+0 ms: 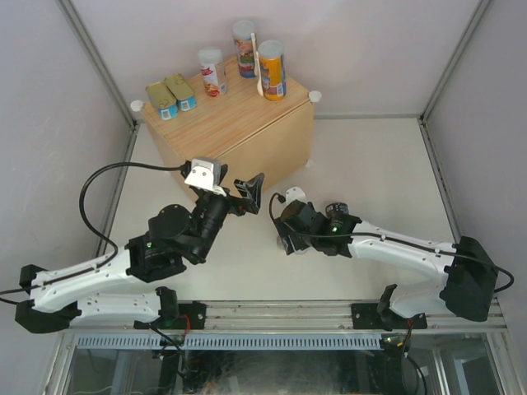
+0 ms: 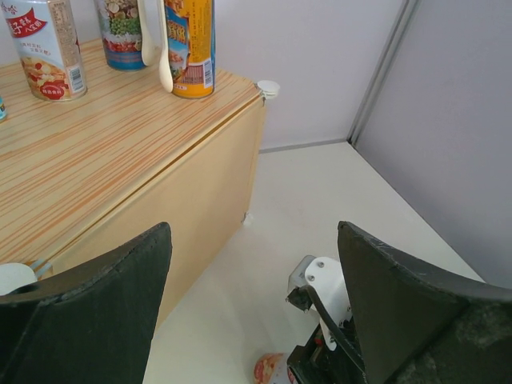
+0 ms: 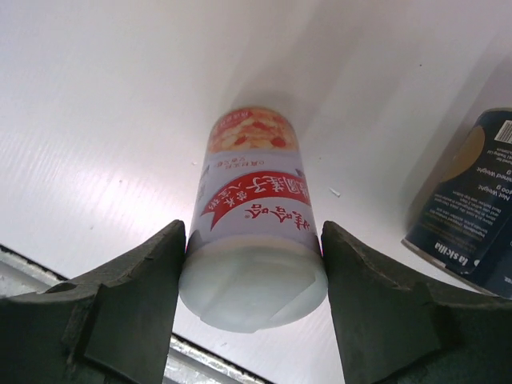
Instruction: Place and organize the canned foods onto the counter
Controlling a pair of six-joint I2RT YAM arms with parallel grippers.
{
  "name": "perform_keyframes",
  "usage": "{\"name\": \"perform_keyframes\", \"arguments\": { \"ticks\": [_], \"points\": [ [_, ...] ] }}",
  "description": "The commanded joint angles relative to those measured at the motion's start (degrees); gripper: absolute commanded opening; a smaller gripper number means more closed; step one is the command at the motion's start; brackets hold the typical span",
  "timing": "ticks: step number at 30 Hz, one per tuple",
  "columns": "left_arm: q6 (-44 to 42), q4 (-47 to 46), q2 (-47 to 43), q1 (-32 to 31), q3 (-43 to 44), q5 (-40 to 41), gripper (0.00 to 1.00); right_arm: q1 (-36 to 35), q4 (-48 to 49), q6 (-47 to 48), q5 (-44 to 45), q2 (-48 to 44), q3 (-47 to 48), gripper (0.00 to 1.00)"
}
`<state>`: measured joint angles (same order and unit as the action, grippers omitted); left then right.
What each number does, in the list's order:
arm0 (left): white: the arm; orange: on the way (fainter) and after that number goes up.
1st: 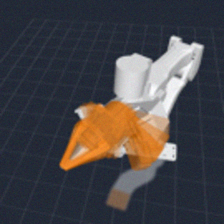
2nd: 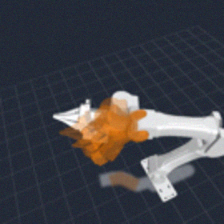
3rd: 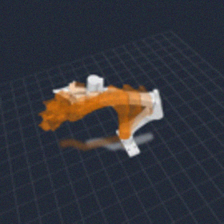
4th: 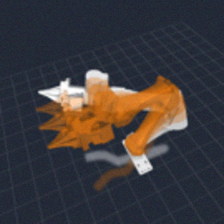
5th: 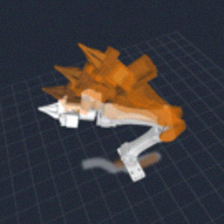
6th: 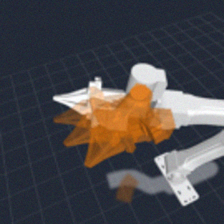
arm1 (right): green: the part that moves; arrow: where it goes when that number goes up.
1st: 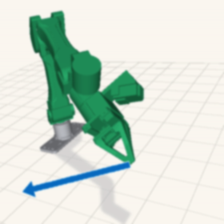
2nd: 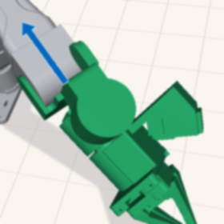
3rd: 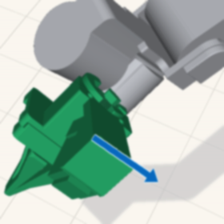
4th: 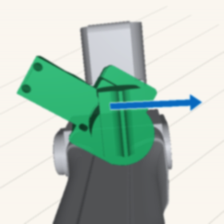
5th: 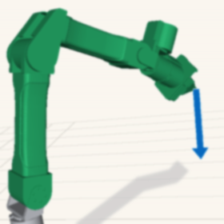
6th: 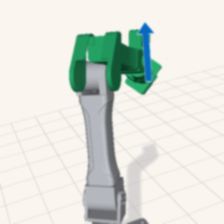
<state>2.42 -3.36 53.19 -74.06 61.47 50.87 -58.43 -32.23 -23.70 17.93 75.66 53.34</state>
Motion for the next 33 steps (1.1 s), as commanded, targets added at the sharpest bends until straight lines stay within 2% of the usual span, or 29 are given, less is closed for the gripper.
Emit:
{"name": "perform_keyframes", "arguments": {
  "ticks": [1,12,20,33],
  "points": [
    [-0.48,-2.01,-1.74,-1.31,-1.26,2.22,0.88,-1.77,-2.6,-1.73,1.48,-2.16,4.5,0.41],
    [-1.25,-1.74,-2.6,-3.38,-1.91,4.56,0.88,-3.62,-3.02,-1.55,-0.8,2.31,7.48,0.41],
    [-1.03,-1.65,-3.75,-5.35,-3.39,4.77,0.88,-5.72,-2.96,-2.8,-0.08,2.31,7.33,0.42],
    [-1.63,-0.78,-4.1,-9.76,-3.54,4.6,0.89,-8.44,-3.04,-4.71,0.08,-0.23,6.68,0.68]
  ]
}}
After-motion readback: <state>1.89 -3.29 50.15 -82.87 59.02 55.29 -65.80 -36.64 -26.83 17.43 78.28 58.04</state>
